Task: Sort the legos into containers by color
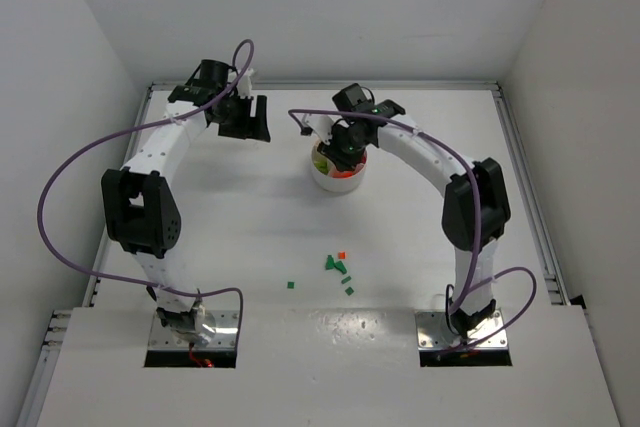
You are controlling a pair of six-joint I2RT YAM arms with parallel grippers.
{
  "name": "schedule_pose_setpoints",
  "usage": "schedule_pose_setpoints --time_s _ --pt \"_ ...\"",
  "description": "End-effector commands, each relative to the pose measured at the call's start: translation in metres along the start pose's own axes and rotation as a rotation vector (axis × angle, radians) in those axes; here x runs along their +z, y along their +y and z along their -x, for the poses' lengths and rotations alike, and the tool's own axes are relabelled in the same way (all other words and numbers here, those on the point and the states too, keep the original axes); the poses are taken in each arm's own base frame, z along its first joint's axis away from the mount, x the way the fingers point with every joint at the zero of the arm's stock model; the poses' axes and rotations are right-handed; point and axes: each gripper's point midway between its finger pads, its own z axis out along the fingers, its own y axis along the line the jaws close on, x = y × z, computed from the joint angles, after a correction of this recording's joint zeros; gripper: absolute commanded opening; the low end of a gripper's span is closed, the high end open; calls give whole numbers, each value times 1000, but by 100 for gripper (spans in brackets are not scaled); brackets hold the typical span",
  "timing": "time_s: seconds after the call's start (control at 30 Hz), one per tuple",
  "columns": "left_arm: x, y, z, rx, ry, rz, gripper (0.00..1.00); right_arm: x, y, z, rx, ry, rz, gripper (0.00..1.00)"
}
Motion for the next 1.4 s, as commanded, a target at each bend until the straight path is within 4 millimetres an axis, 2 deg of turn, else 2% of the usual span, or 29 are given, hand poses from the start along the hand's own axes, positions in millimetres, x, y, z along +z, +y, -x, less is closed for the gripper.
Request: schedule_pose_setpoints --time_s 0.0,0.07,0.1,0.13,0.17,0.2,0.27,0.33,0.37,0.4,0.47,0.63,1.03,1.37 --pt "-11 1 19 5 -62 5 76 -39 17 24 -49 -122 62 28" --pt "-15 0 21 20 -72 5 76 -48 42 11 -62 -117 143 28" --pt "-13 1 18 17 -63 5 76 -43 68 -4 -94 -96 225 28" --pt "-13 1 17 26 -63 5 76 -51 78 -12 -105 -96 239 28" --pt "-13 1 15 23 -54 6 76 -40 98 -34 -103 -57 294 28" --pt "-13 1 15 23 -54 6 76 -35 109 -42 -110 -42 314 30" --pt "-10 2 14 9 -46 5 76 -19 122 -69 -108 25 328 34" --pt "-6 3 12 6 -37 6 76 -8 132 -83 -123 68 339 36" --pt "-6 3 12 6 -37 6 76 -1 134 -96 -118 103 337 36" --pt "-6 3 12 6 -37 6 79 2 143 -96 -138 107 350 36" --pt "-6 5 12 6 -37 15 82 8 146 -102 -121 136 335 38" --pt "-5 11 8 2 -29 47 83 30 162 -117 -113 216 356 43" --pt "-7 12 7 2 -29 56 84 48 185 -116 -130 246 354 45" --pt "-5 11 3 -1 -21 47 84 61 188 -106 -146 243 338 45"
